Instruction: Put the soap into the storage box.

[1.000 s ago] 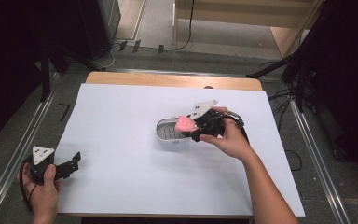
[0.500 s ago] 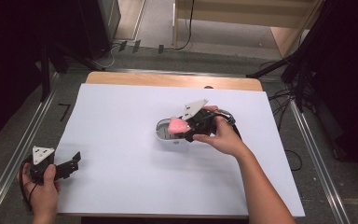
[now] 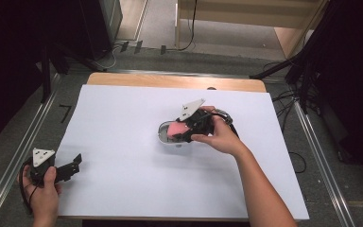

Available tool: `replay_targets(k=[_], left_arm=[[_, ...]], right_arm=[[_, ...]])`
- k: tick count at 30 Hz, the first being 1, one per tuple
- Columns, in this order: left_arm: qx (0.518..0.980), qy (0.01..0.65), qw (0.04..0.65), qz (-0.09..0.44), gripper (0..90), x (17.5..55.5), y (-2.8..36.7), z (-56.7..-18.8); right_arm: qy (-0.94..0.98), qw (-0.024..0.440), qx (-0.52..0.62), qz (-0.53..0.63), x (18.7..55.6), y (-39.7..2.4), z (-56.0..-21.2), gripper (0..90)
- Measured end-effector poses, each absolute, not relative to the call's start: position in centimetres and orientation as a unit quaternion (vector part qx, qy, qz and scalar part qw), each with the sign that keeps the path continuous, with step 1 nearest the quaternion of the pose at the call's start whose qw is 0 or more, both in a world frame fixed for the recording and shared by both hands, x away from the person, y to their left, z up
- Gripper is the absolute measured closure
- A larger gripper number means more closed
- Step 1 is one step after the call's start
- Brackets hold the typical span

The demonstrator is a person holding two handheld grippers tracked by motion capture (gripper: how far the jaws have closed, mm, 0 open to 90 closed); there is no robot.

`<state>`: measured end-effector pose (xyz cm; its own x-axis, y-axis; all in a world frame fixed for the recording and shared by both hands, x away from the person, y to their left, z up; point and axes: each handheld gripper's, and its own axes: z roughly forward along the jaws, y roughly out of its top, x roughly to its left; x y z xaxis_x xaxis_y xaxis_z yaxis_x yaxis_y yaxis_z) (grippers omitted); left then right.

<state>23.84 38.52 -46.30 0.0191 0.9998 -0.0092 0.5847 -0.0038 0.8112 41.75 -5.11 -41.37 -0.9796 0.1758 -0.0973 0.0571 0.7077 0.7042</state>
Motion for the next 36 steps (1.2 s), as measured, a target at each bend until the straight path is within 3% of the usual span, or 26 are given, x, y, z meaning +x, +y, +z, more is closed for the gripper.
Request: replay_targets(k=[3, 4, 6, 10, 13, 18, 24, 27, 29, 30, 36], left_arm=[[0.635, 0.624, 0.328, 0.315, 8.9, 23.8, 38.5, -46.3], [0.635, 0.625, 0.328, 0.315, 8.9, 23.8, 38.6, -46.3], [0.635, 0.625, 0.329, 0.315, 8.9, 23.8, 38.6, -46.3], [0.635, 0.625, 0.327, 0.316, 8.9, 23.8, 38.5, -46.3], [0.635, 0.625, 0.327, 0.316, 8.9, 23.8, 38.5, -46.3], [0.636, 0.624, 0.326, 0.316, 8.9, 23.8, 38.5, -46.3], [0.636, 0.624, 0.325, 0.317, 8.9, 23.8, 38.5, -46.3], [0.635, 0.624, 0.325, 0.318, 8.9, 23.8, 38.5, -46.3], [0.635, 0.624, 0.325, 0.318, 8.9, 23.8, 38.5, -46.3], [0.635, 0.624, 0.325, 0.318, 8.9, 23.8, 38.5, -46.3], [0.635, 0.624, 0.326, 0.319, 8.9, 23.8, 38.4, -46.3]], right_arm=[[0.918, 0.072, 0.068, 0.383, 41.9, -5.2, -41.4, 40.6], [0.912, 0.065, 0.069, 0.399, 42.0, -5.4, -41.2, 48.6], [0.904, 0.069, 0.082, 0.414, 42.1, -5.7, -40.7, 41.6], [0.897, 0.074, 0.106, 0.422, 42.1, -6.3, -40.1, 36.5], [0.900, 0.066, 0.113, 0.415, 41.9, -6.6, -40.1, 35.2], [0.891, 0.041, 0.193, 0.410, 41.4, -7.9, -40.5, 23.9], [0.875, 0.072, 0.265, 0.398, 40.2, -9.7, -40.9, 12.6], [0.857, 0.114, 0.306, 0.399, 39.3, -10.8, -40.8, 12.8], [0.853, 0.114, 0.315, 0.400, 39.1, -11.2, -40.8, 10.9], [0.850, 0.112, 0.320, 0.404, 38.6, -11.7, -41.0, 0.0], [0.847, 0.117, 0.328, 0.402, 37.3, -13.0, -41.6, 0.0]])
